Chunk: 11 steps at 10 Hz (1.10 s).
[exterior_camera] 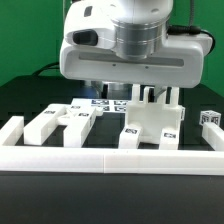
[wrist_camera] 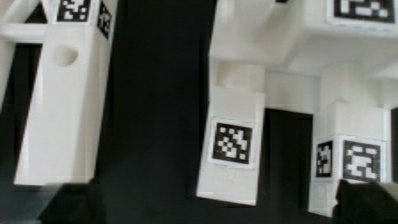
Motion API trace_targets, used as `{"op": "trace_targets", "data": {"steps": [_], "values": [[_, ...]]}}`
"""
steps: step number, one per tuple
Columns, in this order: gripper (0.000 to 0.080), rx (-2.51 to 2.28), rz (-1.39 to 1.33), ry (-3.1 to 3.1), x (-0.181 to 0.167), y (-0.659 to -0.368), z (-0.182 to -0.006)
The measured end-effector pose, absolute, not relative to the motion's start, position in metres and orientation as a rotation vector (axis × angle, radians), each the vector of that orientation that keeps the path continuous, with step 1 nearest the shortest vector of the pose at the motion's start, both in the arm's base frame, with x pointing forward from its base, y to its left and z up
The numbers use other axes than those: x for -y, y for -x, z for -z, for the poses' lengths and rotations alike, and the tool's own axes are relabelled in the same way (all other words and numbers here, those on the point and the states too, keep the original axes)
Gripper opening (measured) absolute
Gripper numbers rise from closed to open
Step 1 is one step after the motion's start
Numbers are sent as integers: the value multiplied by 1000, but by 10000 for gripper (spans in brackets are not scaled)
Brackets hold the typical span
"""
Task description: Assemble chair
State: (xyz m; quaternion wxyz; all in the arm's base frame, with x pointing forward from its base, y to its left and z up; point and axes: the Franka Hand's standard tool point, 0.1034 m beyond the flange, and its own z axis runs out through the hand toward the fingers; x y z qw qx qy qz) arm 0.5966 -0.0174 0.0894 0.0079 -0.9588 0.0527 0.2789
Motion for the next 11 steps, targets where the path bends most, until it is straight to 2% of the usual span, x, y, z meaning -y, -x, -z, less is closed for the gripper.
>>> {"op": "trace_targets", "data": {"steps": [4,6,7,9,11], "values": [[648,-160,-782,3025,22,-605,-87],[648,-87,-425,3101,41,-618,-87],[648,-111,-360,3104,49,-607,-91],[648,-116,-75,3159,59,-614,-85],[648,-121,-27,3166,61,-612,-83]]}}
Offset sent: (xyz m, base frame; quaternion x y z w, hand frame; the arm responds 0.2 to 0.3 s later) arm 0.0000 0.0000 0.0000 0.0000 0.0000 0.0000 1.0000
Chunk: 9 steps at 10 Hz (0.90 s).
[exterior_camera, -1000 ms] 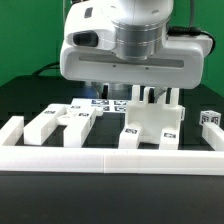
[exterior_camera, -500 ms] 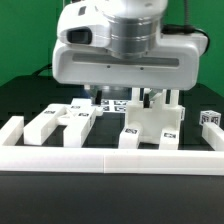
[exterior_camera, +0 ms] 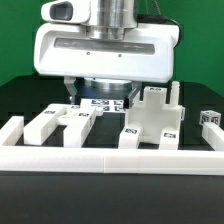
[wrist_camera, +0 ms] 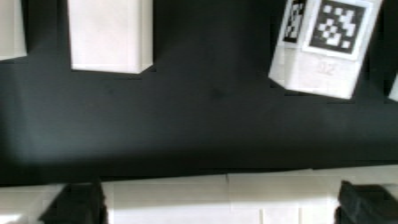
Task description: Assemble chair
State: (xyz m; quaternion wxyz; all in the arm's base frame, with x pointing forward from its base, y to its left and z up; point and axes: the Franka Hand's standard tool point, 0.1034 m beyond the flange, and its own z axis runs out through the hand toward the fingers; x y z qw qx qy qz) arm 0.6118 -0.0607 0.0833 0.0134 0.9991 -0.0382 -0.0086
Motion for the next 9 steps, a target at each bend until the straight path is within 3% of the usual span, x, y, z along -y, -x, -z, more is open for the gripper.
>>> {"op": "trace_targets", "data": {"steps": [2,5,9], "values": [[648,104,32,-3117,73,-608,-82],[648,142,59,-3119,108,-572,-66],[648,158,77,-3111,113,-558,-56]]}}
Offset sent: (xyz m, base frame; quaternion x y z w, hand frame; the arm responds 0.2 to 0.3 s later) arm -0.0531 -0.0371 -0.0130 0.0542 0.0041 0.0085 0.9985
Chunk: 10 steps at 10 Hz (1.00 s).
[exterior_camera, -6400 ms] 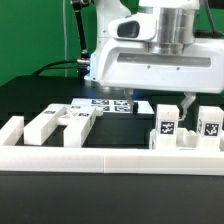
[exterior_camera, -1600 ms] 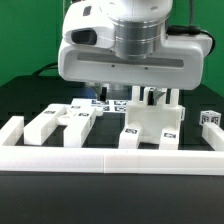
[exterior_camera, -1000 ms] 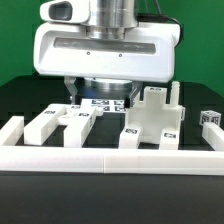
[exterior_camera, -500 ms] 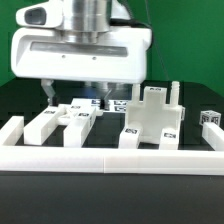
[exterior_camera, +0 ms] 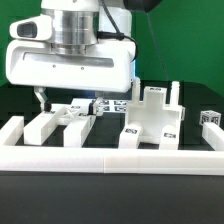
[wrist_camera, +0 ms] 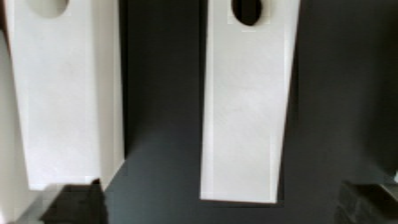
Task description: Assemble chair
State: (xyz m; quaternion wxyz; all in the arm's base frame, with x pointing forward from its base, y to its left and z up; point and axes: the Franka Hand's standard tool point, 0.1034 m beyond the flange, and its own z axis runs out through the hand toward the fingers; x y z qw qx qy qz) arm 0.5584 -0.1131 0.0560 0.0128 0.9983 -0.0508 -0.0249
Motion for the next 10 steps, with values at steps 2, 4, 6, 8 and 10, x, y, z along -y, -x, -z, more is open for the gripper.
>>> {"op": "trace_targets", "data": {"steps": [2,4,6,8,10], "values": [[648,188,83,-3116,116,-551,-51],[648,179,66,-3107,112,-541,-42],[648,98,15,-3099,107,-539,-35],[648,106,29,-3103,107,-540,-36],[648,105,30,-3103,106,-539,-35]]}}
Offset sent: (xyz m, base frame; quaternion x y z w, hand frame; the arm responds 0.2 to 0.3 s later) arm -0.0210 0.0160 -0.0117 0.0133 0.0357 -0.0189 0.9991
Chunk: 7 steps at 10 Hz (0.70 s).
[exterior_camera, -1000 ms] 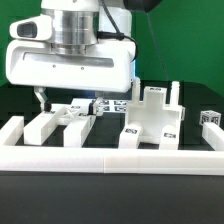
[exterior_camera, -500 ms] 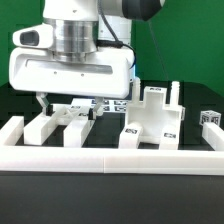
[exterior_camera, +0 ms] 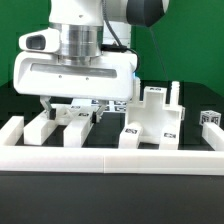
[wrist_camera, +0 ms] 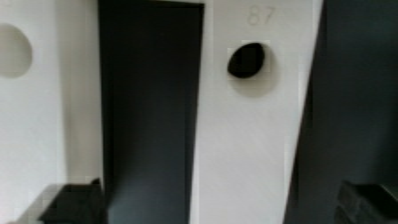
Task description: Assemble chair
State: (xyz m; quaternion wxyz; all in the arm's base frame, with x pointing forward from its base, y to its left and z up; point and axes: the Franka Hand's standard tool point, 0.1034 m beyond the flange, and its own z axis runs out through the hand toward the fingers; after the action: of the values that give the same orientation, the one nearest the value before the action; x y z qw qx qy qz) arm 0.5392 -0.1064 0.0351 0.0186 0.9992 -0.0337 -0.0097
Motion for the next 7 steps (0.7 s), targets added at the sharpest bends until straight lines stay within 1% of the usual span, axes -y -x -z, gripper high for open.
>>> {"op": "trace_targets", "data": {"steps": [2,7], "values": [[648,83,23,-3106,98,-539,-32],[648,74,37,-3096,100,-541,-19]]}}
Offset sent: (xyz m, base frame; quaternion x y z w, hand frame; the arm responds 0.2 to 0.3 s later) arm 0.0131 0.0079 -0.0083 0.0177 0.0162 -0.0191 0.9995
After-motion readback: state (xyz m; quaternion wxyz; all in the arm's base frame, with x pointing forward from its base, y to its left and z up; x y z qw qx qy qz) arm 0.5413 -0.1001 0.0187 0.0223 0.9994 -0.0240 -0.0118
